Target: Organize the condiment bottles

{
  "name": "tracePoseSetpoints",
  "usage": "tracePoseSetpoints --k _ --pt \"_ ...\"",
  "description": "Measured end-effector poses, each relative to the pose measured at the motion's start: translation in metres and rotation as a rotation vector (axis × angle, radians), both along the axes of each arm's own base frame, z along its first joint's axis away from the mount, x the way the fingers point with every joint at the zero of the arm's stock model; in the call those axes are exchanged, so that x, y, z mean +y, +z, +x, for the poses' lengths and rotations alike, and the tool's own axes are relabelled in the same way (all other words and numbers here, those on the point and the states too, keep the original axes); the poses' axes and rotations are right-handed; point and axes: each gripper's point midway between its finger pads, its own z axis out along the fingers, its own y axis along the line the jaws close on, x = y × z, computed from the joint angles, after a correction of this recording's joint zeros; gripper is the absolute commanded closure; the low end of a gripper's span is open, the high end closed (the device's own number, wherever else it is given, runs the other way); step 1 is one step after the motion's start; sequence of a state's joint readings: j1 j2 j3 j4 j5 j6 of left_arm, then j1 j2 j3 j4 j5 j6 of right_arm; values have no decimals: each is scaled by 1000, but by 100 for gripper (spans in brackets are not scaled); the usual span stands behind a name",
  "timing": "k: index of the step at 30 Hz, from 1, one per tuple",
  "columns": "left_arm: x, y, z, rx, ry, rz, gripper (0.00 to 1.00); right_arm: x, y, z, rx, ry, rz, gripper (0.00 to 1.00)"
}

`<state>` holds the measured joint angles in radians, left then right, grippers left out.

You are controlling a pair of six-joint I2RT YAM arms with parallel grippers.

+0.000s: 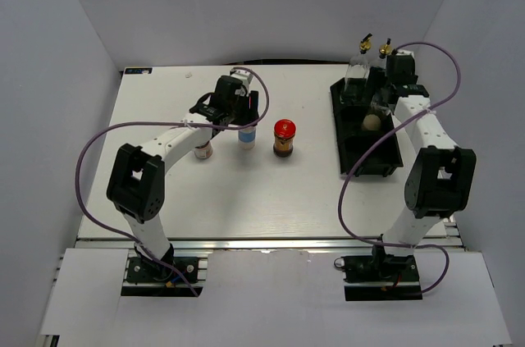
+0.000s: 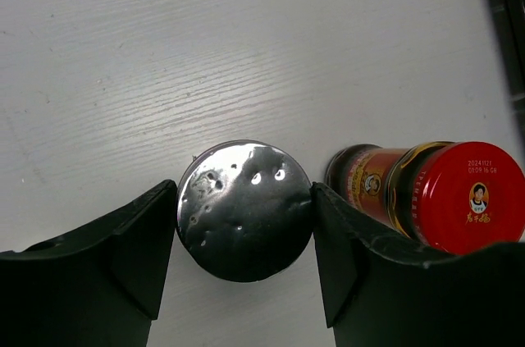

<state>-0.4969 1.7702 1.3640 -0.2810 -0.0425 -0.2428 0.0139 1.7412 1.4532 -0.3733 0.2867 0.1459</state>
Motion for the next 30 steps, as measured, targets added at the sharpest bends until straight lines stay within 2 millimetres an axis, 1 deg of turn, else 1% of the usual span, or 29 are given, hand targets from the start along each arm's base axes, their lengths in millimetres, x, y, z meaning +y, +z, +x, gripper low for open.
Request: tracePoseSetpoints --k 1,2,5,6,8,9,10,12,14,15,17,20,22,24,27,30 --pt "-1 0 0 -1 2 5 63 1 8 -2 -16 4 4 11" --pt "-1 0 0 0 5 9 68 2 17 -4 -35 8 6 11" --pt "1 1 -2 6 14 24 75 5 52 -13 -107 26 15 10" --pt "1 1 -2 9 17 30 81 7 67 -17 -139 40 20 11" --pt "5 3 -4 19 29 50 90 15 93 -29 -200 97 32 11" --pt "7 5 -4 21 37 59 98 23 107 -35 -236 154 44 10" --pt "8 8 -3 23 43 66 100 33 118 -42 -270 218 56 11" --pt "8 22 -1 12 48 68 100 55 137 -56 -337 382 64 11" --pt "6 40 3 -9 45 51 100 87 149 -71 -393 577 66 11" --pt "4 49 4 -20 39 39 100 104 150 -77 -408 673 65 10" --pt "-2 70 3 -47 16 2 100 145 149 -87 -427 871 69 11" --pt "-9 101 -12 -72 -40 -70 100 206 137 -102 -423 1125 92 11" --pt "-14 122 -26 -95 -74 -115 100 241 127 -114 -419 1274 126 11" --pt "-19 142 -44 -122 -108 -159 100 265 120 -124 -418 1382 167 11" --pt "-28 168 -73 -156 -160 -216 100 287 115 -134 -428 1479 207 11" --pt "-36 187 -91 -176 -200 -261 100 305 116 -143 -451 1548 225 10"
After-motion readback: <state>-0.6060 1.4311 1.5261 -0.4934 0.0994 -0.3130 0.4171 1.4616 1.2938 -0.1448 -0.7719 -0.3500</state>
